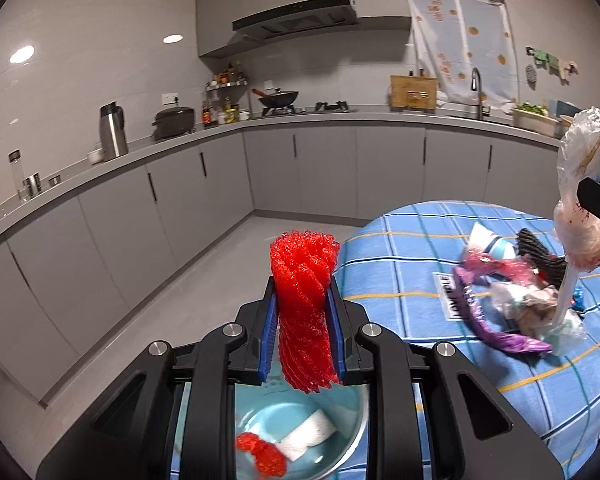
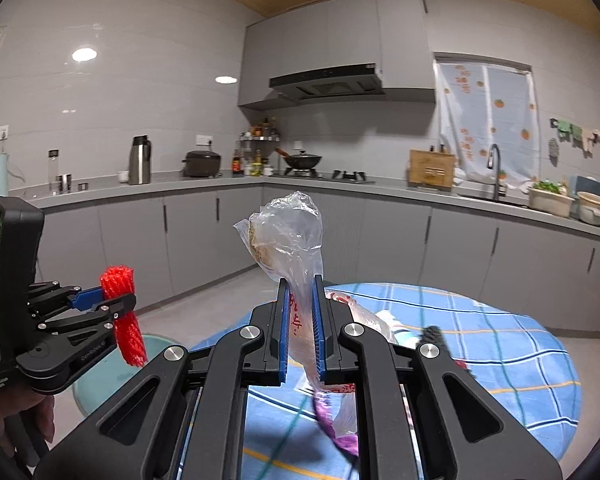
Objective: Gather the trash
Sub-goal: 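Move both held bags over the bucket and open both tools to drop them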
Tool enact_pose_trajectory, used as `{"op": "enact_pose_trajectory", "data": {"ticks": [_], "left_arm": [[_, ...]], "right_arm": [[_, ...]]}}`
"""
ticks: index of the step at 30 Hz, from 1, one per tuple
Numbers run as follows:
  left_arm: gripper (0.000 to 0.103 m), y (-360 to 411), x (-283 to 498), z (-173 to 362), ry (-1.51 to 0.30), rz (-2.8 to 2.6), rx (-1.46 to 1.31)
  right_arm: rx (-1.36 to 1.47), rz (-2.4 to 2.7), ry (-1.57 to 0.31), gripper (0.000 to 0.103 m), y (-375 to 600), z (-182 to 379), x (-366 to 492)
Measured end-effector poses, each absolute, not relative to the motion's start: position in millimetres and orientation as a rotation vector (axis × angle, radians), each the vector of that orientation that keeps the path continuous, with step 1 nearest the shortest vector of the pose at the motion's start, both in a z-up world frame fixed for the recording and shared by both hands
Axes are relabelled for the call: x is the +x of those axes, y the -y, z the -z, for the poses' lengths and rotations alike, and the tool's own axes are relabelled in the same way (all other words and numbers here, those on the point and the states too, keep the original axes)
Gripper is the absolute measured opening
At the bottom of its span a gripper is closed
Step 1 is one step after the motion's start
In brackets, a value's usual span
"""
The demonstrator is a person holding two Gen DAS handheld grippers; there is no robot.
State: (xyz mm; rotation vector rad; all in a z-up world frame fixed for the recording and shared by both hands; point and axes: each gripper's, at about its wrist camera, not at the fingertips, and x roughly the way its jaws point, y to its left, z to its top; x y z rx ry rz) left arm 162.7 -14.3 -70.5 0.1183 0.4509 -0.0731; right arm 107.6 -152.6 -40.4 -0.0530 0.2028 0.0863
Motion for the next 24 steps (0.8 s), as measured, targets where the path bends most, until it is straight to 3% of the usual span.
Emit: {"op": "enact_pose_trajectory", "data": {"ticks": [24], "left_arm": [[0.023, -61, 175, 90, -0.51, -0.061, 0.061]], "right_arm": [[-0.057, -0.332, -0.253, 0.011, 47, 42, 148]]}}
